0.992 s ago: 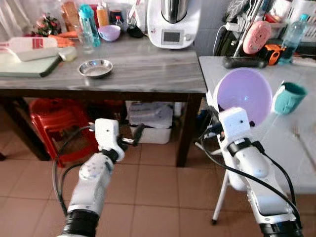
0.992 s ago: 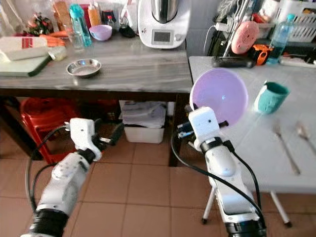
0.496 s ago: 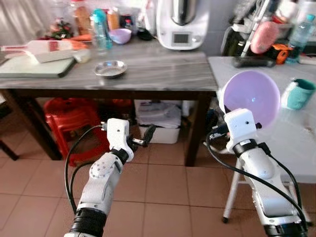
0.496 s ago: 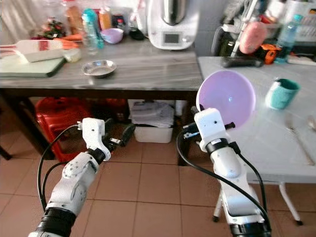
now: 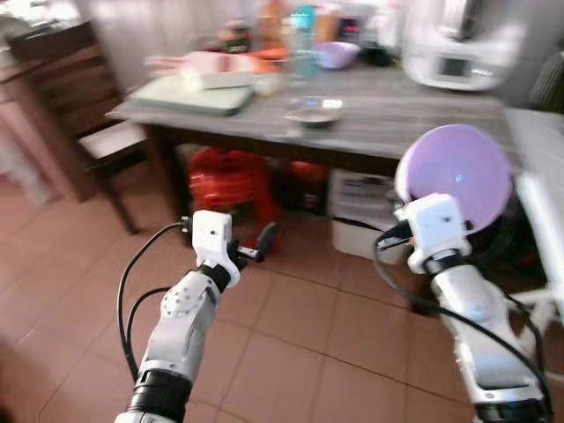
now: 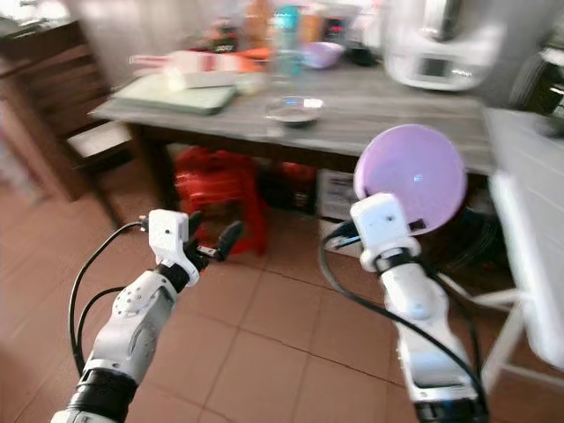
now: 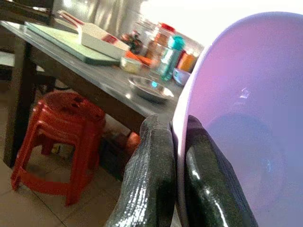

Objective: Setting the table

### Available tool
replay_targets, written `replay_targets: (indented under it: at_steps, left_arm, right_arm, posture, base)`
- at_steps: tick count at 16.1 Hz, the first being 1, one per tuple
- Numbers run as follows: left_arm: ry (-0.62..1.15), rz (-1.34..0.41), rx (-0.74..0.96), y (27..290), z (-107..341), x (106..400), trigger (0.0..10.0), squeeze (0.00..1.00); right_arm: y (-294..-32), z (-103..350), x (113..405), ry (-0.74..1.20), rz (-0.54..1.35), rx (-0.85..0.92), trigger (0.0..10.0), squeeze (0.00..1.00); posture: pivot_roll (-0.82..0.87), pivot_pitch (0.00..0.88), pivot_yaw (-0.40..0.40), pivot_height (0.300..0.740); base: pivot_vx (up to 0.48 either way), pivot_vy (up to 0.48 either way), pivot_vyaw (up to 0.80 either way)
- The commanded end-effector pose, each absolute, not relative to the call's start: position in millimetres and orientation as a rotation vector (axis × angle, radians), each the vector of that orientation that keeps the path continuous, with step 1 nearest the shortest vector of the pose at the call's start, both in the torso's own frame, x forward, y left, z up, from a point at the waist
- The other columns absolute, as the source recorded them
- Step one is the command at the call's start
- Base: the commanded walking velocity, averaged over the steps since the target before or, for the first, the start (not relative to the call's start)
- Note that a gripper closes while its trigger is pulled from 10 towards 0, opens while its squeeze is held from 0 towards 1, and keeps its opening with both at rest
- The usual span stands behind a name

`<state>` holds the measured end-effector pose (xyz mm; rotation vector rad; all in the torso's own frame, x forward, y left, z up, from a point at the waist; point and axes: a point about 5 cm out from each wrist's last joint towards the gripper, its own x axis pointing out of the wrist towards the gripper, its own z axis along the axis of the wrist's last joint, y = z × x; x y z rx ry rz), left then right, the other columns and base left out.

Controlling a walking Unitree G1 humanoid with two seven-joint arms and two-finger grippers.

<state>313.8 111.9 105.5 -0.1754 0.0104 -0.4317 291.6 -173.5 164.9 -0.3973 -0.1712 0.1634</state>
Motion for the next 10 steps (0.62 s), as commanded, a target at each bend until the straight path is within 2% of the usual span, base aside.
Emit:
replay_targets:
  at_steps: [1, 2, 6, 10]
  left_arm:
    - [0.014, -0.413, -0.157, 120.0, 105.0, 315.0, 10.0, 0.0]
    - [0.014, -0.415, -0.157, 119.5, 105.0, 315.2, 10.0, 0.0]
    - [0.01, -0.414, -0.161, 118.9, 105.0, 315.1, 10.0, 0.0]
    - [-0.028, -0.473, -0.173, 115.7, 109.1, 312.3, 10.0, 0.0]
  right_arm:
    - [-163.8, 170.3, 292.0, -0.199, 0.193, -0.394, 10.0, 0.0]
    - [-163.7, 170.3, 292.0, -0.199, 0.19, -0.395, 10.0, 0.0]
    - [-165.7, 169.6, 291.4, -0.196, 0.174, -0.395, 10.0, 0.0]
    - [-168.2, 169.0, 292.1, -0.187, 0.16, -0.378, 10.0, 0.0]
  posture:
    - [-0.02, 0.0, 0.04, 0.74]
    - [-0.02, 0.0, 0.04, 0.74]
    - [-0.02, 0.0, 0.04, 0.74]
    - [-0.03, 0.0, 0.042, 0.74]
  base:
    - [0.0, 0.304, 0.59]
    - [0.0, 0.307, 0.51]
    - [0.0, 0.299, 0.0]
    - [0.0, 0.0, 0.0]
